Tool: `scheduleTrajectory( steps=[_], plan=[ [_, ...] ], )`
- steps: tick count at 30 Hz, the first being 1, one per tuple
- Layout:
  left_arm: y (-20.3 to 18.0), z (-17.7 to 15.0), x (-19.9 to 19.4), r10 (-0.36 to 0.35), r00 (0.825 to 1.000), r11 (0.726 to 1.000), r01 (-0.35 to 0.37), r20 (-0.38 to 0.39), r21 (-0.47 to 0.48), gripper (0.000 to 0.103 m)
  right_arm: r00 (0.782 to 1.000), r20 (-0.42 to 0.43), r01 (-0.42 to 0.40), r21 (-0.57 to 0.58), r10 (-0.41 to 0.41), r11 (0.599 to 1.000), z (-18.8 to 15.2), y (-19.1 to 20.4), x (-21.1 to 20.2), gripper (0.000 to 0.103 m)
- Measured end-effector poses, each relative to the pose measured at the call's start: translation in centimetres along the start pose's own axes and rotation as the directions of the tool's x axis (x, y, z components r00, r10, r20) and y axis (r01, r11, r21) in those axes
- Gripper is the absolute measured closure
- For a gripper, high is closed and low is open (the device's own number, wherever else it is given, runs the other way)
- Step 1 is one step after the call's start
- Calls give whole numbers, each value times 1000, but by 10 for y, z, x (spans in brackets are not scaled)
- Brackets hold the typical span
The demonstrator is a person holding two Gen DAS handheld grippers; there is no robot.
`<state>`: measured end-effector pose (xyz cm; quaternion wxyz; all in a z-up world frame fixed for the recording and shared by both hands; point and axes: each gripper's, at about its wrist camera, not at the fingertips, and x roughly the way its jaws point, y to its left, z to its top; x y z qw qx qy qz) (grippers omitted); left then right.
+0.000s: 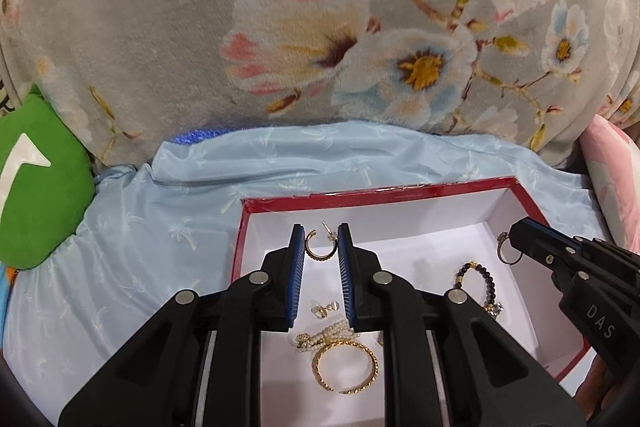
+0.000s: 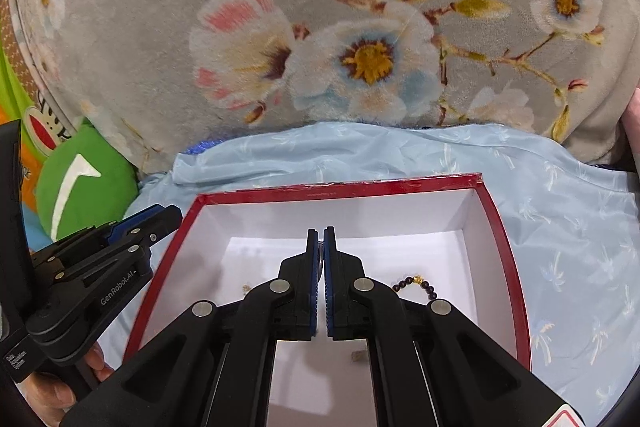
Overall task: Organize jewelry
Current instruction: 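Carry the ring and hoop earring into the red box and open both tools, then withdraw both tools from the box toward the last earrings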
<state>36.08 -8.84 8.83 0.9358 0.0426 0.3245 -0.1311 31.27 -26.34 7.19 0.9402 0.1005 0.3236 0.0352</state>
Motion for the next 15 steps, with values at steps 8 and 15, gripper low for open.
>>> scheduleTrajectory(
  steps=[8, 15],
  plan=[
    [-2, -2, 22, 26, 1000, 1000, -26, -14, -5, 86, 999, -23, 33, -38, -34, 999, -3, -2, 21, 101],
    [1, -4, 30, 35, 999, 999, -35, -20, -9, 86, 999, -20, 46, -39, -47, 998, -3, -5, 27, 100]
  ],
)
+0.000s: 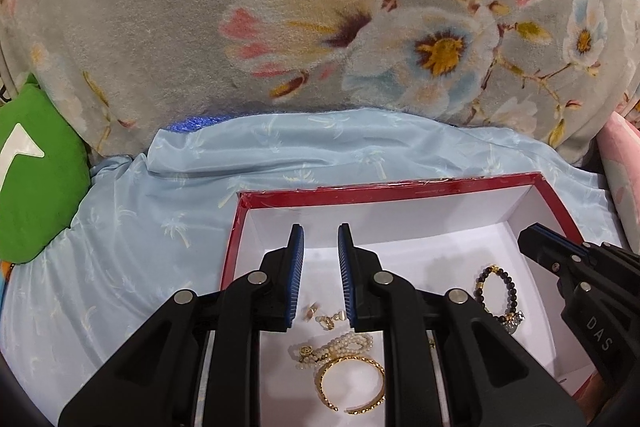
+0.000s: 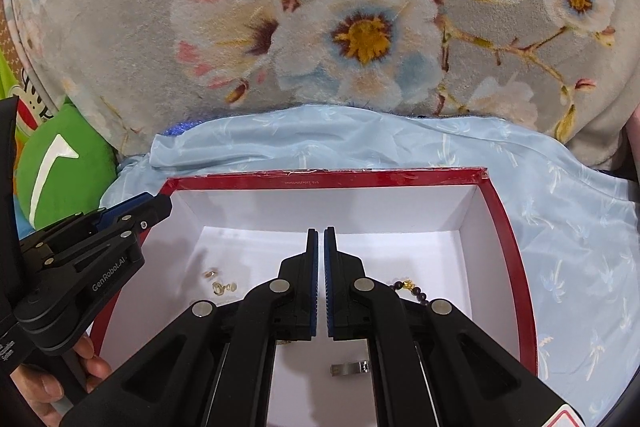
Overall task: Organize jewelry
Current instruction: 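Withdraw both tools from the box toward the last earrings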
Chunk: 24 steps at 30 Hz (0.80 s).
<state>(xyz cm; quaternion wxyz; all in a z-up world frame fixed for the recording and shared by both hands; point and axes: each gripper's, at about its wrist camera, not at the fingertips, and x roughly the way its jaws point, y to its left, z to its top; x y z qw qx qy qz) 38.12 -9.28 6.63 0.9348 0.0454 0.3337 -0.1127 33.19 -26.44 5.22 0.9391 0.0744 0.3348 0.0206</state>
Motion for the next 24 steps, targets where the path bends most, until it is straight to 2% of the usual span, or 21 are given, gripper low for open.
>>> scheduleTrajectory(
  steps=[1, 2, 6, 7, 13, 15, 24],
  plan=[
    [0, -1, 1, 3, 1000, 1000, -3, -2, -1, 85, 1000, 5, 4, 1, -4, 1000, 0, -1, 0, 100],
    [1, -1, 1, 0, 1000, 1000, 0, -2, -4, 80, 1000, 10, 3, 3, -3, 1000, 0, -1, -1, 100],
    [2, 0, -7, 18, 999, 1000, -18, 47, -7, 42, 999, 32, 1, 8, -1, 1000, -1, -3, -9, 100],
    [2, 0, -10, 23, 998, 1000, -23, 61, -3, 40, 999, 41, 1, 6, -1, 1000, -2, -3, -13, 99],
    [4, 4, -18, 12, 997, 1000, -12, 73, -1, 38, 996, 85, -17, 18, 15, 1000, -6, -1, -38, 98],
    [6, 5, -22, -17, 997, 1000, 18, 73, -4, 35, 995, 96, -24, 20, 22, 1000, -8, 0, -47, 97],
    [16, -9, -70, -146, 984, 989, 143, 100, 31, 34, 988, 138, -80, 36, 74, 996, -32, -1, -99, 95]
  ],
)
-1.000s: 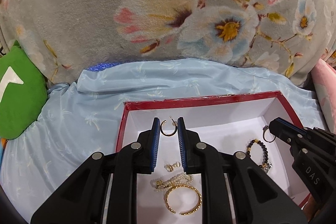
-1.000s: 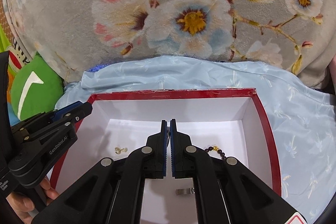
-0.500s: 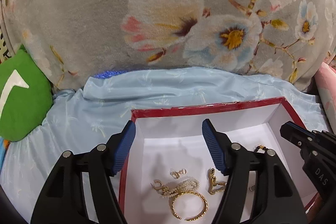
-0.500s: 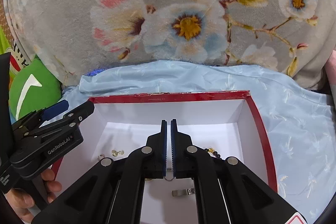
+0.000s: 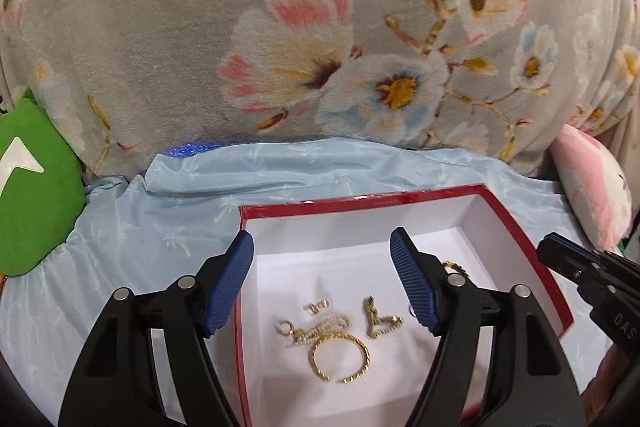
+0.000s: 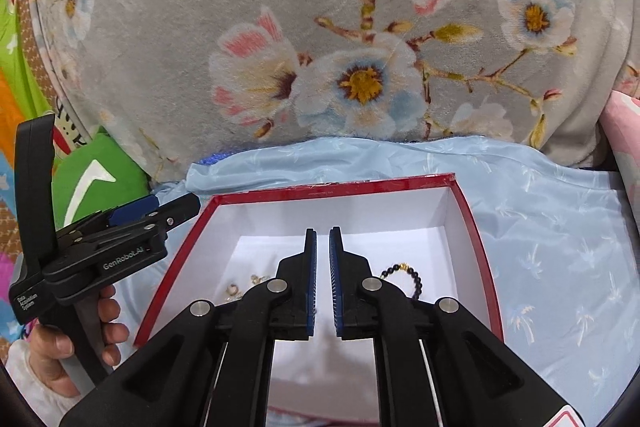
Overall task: Organize jewelry
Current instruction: 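Withdraw both tools from the box toward the last earrings, then grasp a gold hoop earring with the right tool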
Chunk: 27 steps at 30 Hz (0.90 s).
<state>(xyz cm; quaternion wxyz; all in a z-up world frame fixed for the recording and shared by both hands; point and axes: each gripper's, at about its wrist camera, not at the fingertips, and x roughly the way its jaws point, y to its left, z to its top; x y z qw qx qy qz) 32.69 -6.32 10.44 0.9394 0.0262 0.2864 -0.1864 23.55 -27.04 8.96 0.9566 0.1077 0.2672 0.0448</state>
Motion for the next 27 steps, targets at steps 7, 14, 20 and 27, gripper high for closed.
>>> scheduleTrajectory(
  steps=[7, 14, 20, 27],
  plan=[
    [-6, -32, -45, -58, 997, 996, 54, 54, 70, 34, 1000, 15, 1, -22, -1, 1000, -23, 3, -32, 87],
    [-13, -70, -79, -131, 988, 987, 122, 84, 100, 34, 1000, -15, 15, -61, -16, 998, -54, 12, -49, 85],
    [-10, -110, -108, -174, 983, 984, 171, 64, 60, 34, 997, -71, 32, -56, -36, 998, -108, 14, -67, 70],
    [-11, -159, -126, -118, 993, 992, 118, 6, 43, 33, 976, -209, 59, -33, -65, 998, -177, 11, -64, 66]
  ],
)
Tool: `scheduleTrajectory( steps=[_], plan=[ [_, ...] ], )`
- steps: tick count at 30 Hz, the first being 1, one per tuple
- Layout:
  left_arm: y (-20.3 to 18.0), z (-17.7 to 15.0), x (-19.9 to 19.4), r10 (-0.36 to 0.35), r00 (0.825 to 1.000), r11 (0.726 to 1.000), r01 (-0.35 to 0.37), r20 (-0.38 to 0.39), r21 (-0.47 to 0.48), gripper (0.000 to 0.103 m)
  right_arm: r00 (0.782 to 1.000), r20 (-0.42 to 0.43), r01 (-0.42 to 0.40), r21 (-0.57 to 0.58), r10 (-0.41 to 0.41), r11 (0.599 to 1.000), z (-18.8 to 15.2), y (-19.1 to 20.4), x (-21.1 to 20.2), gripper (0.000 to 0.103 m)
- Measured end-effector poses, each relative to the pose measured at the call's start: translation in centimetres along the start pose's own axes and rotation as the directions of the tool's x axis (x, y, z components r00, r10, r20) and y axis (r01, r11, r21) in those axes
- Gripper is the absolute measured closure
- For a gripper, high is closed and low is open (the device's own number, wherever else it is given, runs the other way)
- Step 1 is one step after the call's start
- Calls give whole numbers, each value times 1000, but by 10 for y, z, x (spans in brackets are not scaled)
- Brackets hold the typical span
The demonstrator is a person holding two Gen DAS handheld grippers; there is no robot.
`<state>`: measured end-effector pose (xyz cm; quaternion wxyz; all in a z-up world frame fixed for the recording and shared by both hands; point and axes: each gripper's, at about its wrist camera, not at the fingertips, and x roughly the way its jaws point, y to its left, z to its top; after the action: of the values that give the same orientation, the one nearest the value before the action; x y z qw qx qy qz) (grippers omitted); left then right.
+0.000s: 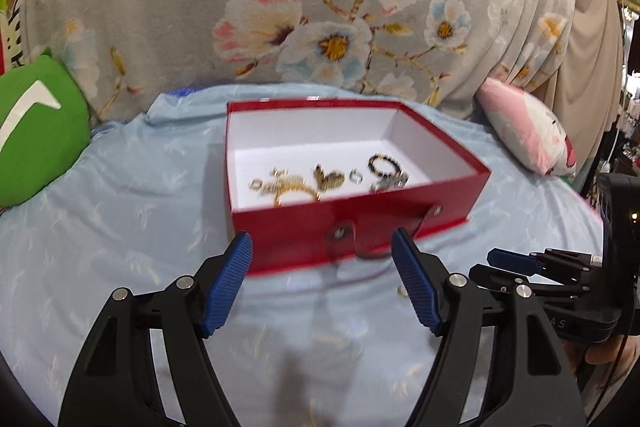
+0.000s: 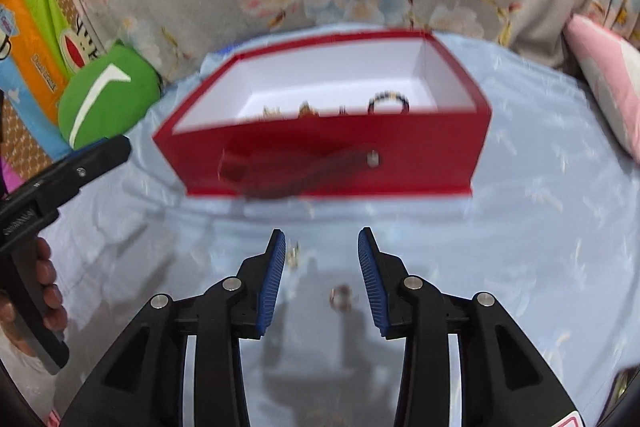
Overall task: Organize jewelry
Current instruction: 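Grasp a gold hoop earring with the right tool, then grasp the last gold earring with the left tool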
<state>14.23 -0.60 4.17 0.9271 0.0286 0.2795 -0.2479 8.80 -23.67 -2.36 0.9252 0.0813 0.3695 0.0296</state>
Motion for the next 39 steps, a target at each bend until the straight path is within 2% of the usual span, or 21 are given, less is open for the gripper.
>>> scheduleTrajectory(
  steps=[9, 16, 17, 18, 20, 24, 25, 26, 33, 35, 37, 39],
  plan=[
    [2, -44, -1, -18, 996, 994, 8, -91, -113, 33, 998, -50, 49, 1, -49, 999, -19, 1, 26, 66],
    [-1, -51, 1, 8, 993, 994, -20, -115, -109, 33, 995, -79, 65, 13, -64, 998, -25, -2, 37, 68],
    [-2, -51, 2, 9, 993, 994, -22, -118, -110, 33, 994, -79, 71, 10, -70, 997, -25, -1, 37, 72],
    [-2, -51, 3, 11, 993, 994, -24, -121, -110, 33, 994, -81, 77, 7, -76, 997, -25, -1, 37, 81],
    [-3, -51, 6, 18, 992, 993, -32, -128, -109, 33, 993, -81, 86, 0, -86, 996, -26, -1, 37, 88],
    [-8, -50, 12, 40, 988, 994, -55, -152, -99, 33, 993, -79, 86, 16, -84, 996, -26, -3, 33, 89],
    [-11, -49, 15, 48, 986, 994, -63, -160, -92, 33, 994, -75, 82, 23, -80, 996, -27, -4, 30, 93],
    [-13, -49, 17, 51, 985, 994, -67, -166, -87, 33, 994, -75, 81, 30, -79, 996, -27, -6, 27, 103],
    [-43, -42, 49, 34, 973, 997, -49, -228, -61, 33, 996, -39, 77, 62, -75, 995, -30, -18, -3, 103],
    [-51, -40, 58, 57, 969, 997, -69, -239, -45, 33, 996, -56, 72, 48, -70, 996, -31, -19, 0, 102],
    [-53, -39, 63, 71, 966, 994, -88, -249, -58, 33, 996, -70, 62, 54, -58, 997, -33, -20, 5, 96],
    [-49, -41, 65, 78, 961, 991, -102, -264, -81, 33, 997, -71, 37, 69, -32, 997, -35, -19, 9, 82]
  ],
)
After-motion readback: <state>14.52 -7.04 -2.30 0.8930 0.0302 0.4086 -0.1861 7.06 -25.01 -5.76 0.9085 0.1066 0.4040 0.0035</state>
